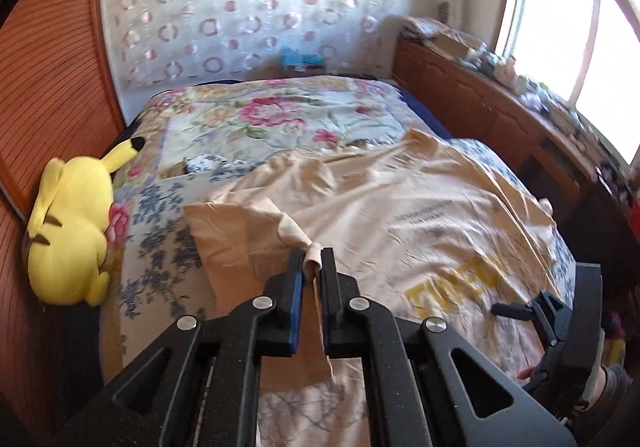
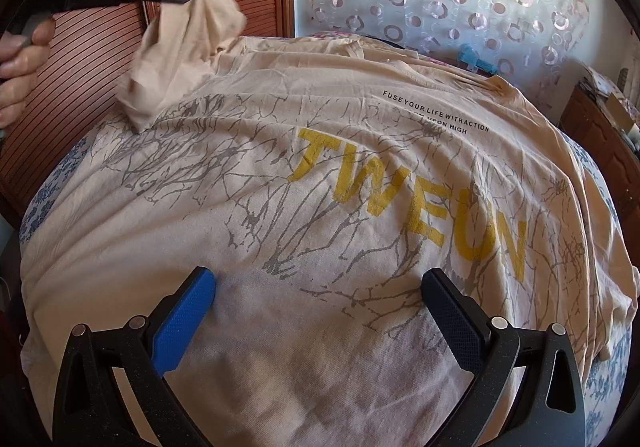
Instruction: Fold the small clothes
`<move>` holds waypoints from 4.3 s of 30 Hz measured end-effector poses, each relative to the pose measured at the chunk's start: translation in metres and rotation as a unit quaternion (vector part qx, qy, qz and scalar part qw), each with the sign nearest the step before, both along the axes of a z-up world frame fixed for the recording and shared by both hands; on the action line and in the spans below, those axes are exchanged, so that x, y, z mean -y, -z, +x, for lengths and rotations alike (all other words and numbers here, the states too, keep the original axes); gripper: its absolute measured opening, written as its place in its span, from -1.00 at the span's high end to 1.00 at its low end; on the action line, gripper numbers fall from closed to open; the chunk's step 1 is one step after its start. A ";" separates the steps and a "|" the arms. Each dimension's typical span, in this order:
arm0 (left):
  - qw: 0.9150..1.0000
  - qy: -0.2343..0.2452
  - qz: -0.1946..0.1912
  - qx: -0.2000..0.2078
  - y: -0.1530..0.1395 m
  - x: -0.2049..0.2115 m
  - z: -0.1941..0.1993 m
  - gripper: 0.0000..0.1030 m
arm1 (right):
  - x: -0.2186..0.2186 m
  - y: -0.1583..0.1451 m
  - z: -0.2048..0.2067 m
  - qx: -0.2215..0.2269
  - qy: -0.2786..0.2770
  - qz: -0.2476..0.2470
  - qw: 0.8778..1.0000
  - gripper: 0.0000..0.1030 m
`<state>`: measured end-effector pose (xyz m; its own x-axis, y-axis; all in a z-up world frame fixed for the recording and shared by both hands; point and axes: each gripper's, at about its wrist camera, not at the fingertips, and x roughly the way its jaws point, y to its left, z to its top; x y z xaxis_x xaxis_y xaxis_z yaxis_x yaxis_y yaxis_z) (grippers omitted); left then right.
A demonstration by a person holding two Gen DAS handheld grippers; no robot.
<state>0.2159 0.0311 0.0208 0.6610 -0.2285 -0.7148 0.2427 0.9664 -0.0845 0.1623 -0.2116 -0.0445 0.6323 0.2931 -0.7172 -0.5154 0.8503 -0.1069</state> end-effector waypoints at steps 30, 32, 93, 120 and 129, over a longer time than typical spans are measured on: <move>0.997 -0.057 0.026 -0.044 0.106 -0.075 -0.027 -0.66 | 0.001 -0.001 -0.001 -0.002 -0.003 0.000 1.000 -0.99; 0.997 -0.058 0.019 -0.037 0.108 -0.079 -0.028 -0.71 | 0.001 -0.002 -0.001 -0.002 -0.008 -0.002 1.000 -0.98; 0.979 -0.157 -0.129 0.031 0.098 -0.148 -0.050 -0.76 | -0.124 -0.003 0.053 -0.043 -0.135 0.070 0.988 0.62; 0.983 -0.150 -0.102 0.019 0.102 -0.140 -0.048 -0.76 | -0.120 -0.035 0.021 -0.003 -0.136 0.046 0.990 0.47; 0.988 -0.137 -0.068 0.009 0.100 -0.127 -0.043 -0.76 | -0.075 -0.030 0.026 0.009 -0.084 0.067 0.994 -0.03</move>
<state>0.1729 0.1577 -0.0796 0.7241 -0.1330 -0.6767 -0.0232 0.9760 -0.2166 0.1885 -0.1371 -0.0147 0.5785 0.4881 -0.6535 -0.6501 0.7598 -0.0081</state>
